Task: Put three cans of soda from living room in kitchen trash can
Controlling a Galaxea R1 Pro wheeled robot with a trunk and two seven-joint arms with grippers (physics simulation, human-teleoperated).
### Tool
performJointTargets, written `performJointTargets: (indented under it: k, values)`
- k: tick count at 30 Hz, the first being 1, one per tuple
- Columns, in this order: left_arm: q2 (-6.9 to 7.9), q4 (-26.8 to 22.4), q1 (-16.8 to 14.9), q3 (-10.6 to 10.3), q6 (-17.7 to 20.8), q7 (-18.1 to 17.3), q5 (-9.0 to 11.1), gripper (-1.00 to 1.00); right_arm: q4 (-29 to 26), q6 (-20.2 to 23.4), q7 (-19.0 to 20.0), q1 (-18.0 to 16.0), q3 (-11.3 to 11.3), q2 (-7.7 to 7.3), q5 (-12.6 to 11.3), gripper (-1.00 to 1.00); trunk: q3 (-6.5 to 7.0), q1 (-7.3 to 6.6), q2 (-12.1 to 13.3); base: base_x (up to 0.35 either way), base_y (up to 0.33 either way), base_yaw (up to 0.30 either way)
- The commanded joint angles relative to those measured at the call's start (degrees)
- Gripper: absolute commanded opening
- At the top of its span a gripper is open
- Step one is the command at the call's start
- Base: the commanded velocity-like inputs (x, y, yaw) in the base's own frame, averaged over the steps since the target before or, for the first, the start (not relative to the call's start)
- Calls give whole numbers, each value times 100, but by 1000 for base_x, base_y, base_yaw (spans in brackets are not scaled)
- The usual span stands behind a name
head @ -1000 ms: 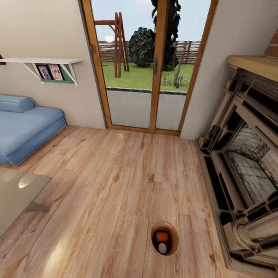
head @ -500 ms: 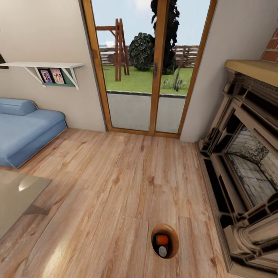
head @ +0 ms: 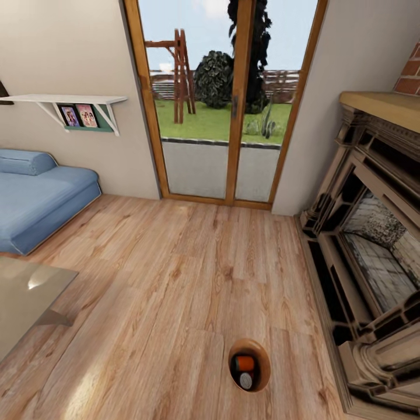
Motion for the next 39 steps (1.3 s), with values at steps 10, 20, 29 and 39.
performJointTargets:
  k: [10, 20, 29, 39]
  values:
    - [-83, -1, 0, -35, 5, 87, -40, 100, 3, 0, -11, 0, -31, 46, -8, 100, 0, 0, 0, 0, 0, 0]
    - [-150, 11, 0, -45, 13, 98, -42, 100, 17, -4, -12, 0, -22, 38, 37, 100, 0, 0, 0, 0, 0, 0]
    - [-196, 13, 0, -44, 16, 100, -38, 100, 435, 5, -11, 0, 1, 45, 33, 100, 0, 0, 0, 0, 0, 0]
    - [-199, 14, 0, -44, 16, 102, -37, 100, 976, 9, -9, 0, -11, 45, 34, 100, 0, 0, 0, 0, 0, 0]
